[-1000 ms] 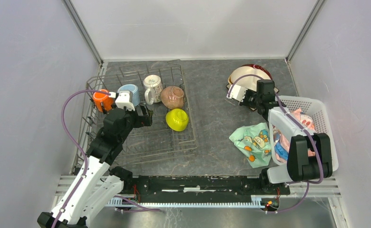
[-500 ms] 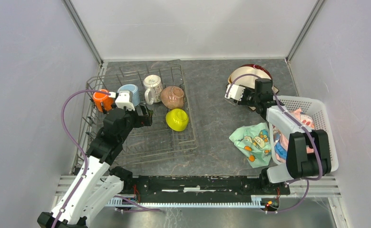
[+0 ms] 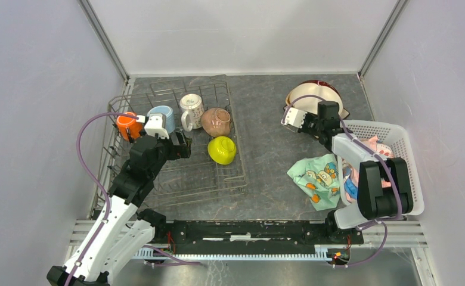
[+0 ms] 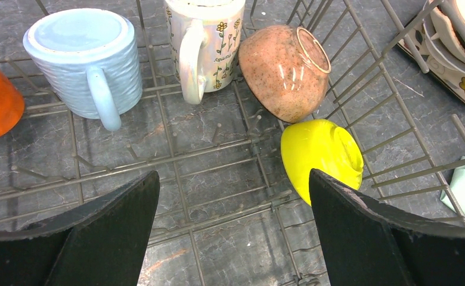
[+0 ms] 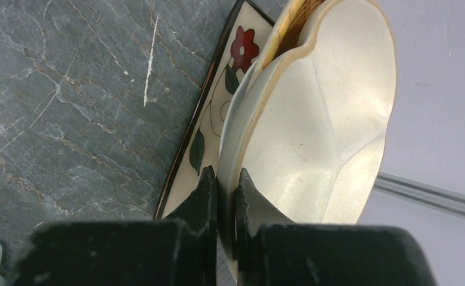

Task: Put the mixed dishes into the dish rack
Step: Pick up the plate at the center of the board, then insert the plate into the dish rack.

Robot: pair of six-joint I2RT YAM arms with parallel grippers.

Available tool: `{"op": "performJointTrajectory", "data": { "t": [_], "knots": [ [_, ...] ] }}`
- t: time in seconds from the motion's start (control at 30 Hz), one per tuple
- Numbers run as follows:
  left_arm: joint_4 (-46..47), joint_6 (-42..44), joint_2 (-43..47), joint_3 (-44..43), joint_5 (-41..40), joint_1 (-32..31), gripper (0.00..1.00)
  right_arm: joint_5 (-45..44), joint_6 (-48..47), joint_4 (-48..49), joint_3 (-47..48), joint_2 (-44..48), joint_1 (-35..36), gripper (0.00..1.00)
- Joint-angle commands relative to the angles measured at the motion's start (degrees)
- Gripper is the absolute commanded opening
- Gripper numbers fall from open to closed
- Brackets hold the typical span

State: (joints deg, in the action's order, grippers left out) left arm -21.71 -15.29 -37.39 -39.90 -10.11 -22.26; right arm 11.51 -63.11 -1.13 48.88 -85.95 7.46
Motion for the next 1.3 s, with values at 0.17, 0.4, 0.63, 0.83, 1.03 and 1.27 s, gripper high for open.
{"op": "performJointTrajectory", "data": {
  "t": [0.17, 0.4, 0.63, 0.83, 1.03, 1.27],
  "knots": [
    [2.65, 1.69, 0.71, 0.09, -0.13, -0.08, 1.00, -1.81, -4.08, 8.55, -2.77, 8.66, 2.50, 0.00],
    [2.98, 0.96, 0.95, -0.09, -0.62, -0.06, 1.00, -1.34, -3.70, 9.06, -1.48, 12.60, 3.24, 0.00],
    [3.62, -4.74, 1.41, -1.38, 0.45, -0.11, 0.99, 2.41, -0.66, 9.62, -0.65, 16.81, 4.72, 0.00],
    [3.11, -8.25, 0.52, -6.11, 2.28, -0.11, 0.99, 2.90, -0.45, 9.75, -0.08, 20.33, 7.91, 0.00],
    [0.16, -11.92, -4.30, -14.15, 7.32, -0.14, 0.98, 2.41, 0.52, 9.48, 2.57, 23.56, 12.11, 0.00],
    [1.32, -15.54, -7.82, -17.98, 11.26, -0.13, 0.96, -0.82, -0.17, 9.24, 6.96, 25.78, 21.92, 0.00]
  ]
}}
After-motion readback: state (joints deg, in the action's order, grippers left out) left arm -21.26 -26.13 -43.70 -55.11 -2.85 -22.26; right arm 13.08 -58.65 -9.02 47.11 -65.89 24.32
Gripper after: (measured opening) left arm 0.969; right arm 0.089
